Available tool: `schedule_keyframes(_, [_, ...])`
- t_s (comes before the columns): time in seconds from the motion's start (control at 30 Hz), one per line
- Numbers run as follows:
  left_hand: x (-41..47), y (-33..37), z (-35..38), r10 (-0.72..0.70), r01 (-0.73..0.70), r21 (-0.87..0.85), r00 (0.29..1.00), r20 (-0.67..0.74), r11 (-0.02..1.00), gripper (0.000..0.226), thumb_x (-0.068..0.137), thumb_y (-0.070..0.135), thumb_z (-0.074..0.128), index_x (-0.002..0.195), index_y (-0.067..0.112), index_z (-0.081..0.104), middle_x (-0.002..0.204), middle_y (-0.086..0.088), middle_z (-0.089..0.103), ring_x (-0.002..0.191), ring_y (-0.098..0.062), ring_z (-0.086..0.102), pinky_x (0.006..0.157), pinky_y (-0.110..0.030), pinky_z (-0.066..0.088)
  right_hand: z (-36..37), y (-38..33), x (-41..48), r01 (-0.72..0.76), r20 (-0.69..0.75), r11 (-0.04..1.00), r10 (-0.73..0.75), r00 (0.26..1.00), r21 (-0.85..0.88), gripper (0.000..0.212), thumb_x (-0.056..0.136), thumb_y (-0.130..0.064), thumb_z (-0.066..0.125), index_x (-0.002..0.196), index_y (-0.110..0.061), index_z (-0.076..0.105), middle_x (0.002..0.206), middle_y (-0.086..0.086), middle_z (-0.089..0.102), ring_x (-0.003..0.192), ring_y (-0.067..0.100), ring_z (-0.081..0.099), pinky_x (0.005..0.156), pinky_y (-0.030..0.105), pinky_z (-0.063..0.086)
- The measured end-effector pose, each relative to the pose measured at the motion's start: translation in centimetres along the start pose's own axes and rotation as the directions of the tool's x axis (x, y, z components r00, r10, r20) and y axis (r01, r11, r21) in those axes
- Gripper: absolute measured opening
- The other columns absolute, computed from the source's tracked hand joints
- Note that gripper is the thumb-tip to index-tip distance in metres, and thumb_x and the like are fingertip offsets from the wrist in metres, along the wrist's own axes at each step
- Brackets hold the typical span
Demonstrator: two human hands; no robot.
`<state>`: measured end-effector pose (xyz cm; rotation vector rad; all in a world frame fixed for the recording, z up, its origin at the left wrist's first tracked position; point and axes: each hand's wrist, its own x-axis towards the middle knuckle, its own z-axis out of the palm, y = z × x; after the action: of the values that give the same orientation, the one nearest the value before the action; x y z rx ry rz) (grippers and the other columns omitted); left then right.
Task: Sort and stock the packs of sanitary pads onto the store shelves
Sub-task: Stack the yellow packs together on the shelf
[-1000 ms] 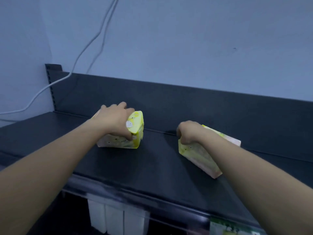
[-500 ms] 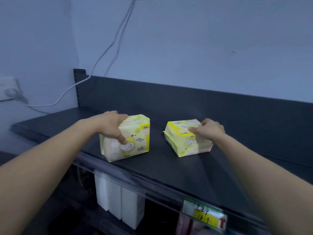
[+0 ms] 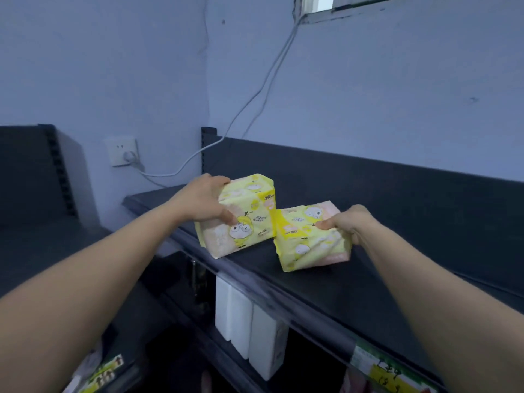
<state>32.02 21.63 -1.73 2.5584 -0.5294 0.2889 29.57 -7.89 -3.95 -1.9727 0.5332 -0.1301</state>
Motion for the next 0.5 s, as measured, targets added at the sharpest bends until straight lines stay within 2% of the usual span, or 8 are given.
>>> schedule_keyframes(0.03, [-0.7, -0.6, -0.9, -0.032, 0.032, -0.011, 0.999, -0.024, 0.999, 0.077, 0.051, 0.040, 0.089, 0.121, 0.030, 0.058, 0.115, 0.001, 0.059, 0.106, -0.021, 0.057, 0.087, -0.033, 0.046, 1.1, -0.6, 0.8, 0.048, -0.011, 0.999, -0.047, 0.999, 0.014, 0.091, 0.026, -0.026, 0.097, 0.105, -0.004, 0.057, 0.102, 0.009, 0.067, 0.091, 0.032, 0.068, 0.082, 0.047, 0.057])
schedule_keyframes(0.07, [-1.3, -1.2, -1.8, -0.060, 0.059, -0.024, 0.997, -0.057, 0.998, 0.075, 0.057, 0.030, 0.090, 0.125, 0.024, 0.058, 0.115, 0.001, 0.059, 0.108, -0.022, 0.057, 0.090, -0.032, 0.046, 2.3, -1.5, 0.9, 0.098, -0.025, 0.995, -0.098, 0.995, 0.014, 0.079, 0.030, -0.028, 0.096, 0.098, -0.008, 0.060, 0.100, 0.006, 0.068, 0.093, 0.031, 0.068, 0.085, 0.046, 0.056])
schedule_keyframes(0.13, [-2.9, -2.7, -4.3, -0.154, 0.149, -0.045, 0.981, -0.119, 0.988, 0.077, 0.060, 0.024, 0.090, 0.129, 0.019, 0.057, 0.118, 0.000, 0.060, 0.108, -0.022, 0.057, 0.089, -0.028, 0.045, 5.0, -4.0, -1.0, 0.196, -0.022, 0.980, -0.195, 0.981, 0.030, 0.060, 0.052, -0.025, 0.092, 0.102, -0.013, 0.062, 0.104, 0.001, 0.066, 0.100, 0.027, 0.065, 0.092, 0.044, 0.053])
schedule_keyframes(0.23, [-5.7, -5.5, -8.6, -0.376, 0.372, -0.055, 0.913, -0.158, 0.927, 0.085, 0.054, 0.033, 0.090, 0.131, 0.024, 0.055, 0.124, 0.000, 0.058, 0.110, -0.023, 0.056, 0.093, -0.032, 0.048, 9.9, -7.8, -3.0, 0.334, 0.008, 0.937, -0.336, 0.942, 0.105, 0.067, 0.061, -0.024, 0.087, 0.120, -0.019, 0.058, 0.115, -0.002, 0.060, 0.106, 0.024, 0.061, 0.094, 0.044, 0.051])
schedule_keyframes(0.3, [-8.0, -7.6, -11.4, -0.474, 0.478, -0.018, 0.865, -0.167, 0.878, 0.083, 0.043, 0.041, 0.089, 0.120, 0.025, 0.060, 0.115, 0.001, 0.062, 0.101, -0.024, 0.060, 0.088, -0.039, 0.054, 14.1, -9.9, -4.3, 0.414, 0.054, 0.903, -0.422, 0.905, 0.117, 0.069, 0.062, -0.025, 0.086, 0.124, -0.022, 0.056, 0.121, -0.003, 0.058, 0.109, 0.024, 0.059, 0.095, 0.044, 0.050])
schedule_keyframes(0.4, [-11.5, -10.7, -14.1, -0.540, 0.585, 0.178, 0.805, -0.246, 0.791, 0.071, 0.051, 0.046, 0.085, 0.112, 0.020, 0.062, 0.104, 0.000, 0.061, 0.096, -0.023, 0.058, 0.084, -0.040, 0.054, 20.0, -12.5, -7.0, 0.538, 0.137, 0.833, -0.552, 0.822, 0.125, 0.062, 0.064, -0.021, 0.084, 0.120, -0.024, 0.057, 0.120, -0.006, 0.058, 0.107, 0.019, 0.058, 0.094, 0.040, 0.049])
schedule_keyframes(0.5, [-14.5, -14.4, -15.6, -0.561, 0.687, 0.331, 0.723, -0.404, 0.647, 0.077, 0.052, 0.052, 0.080, 0.120, 0.025, 0.056, 0.106, -0.002, 0.049, 0.108, -0.027, 0.047, 0.085, -0.041, 0.049, 25.8, -14.5, -9.1, 0.672, 0.271, 0.730, -0.677, 0.684, 0.126, 0.055, 0.065, -0.019, 0.083, 0.115, -0.026, 0.061, 0.111, -0.009, 0.059, 0.103, 0.016, 0.059, 0.090, 0.034, 0.050])
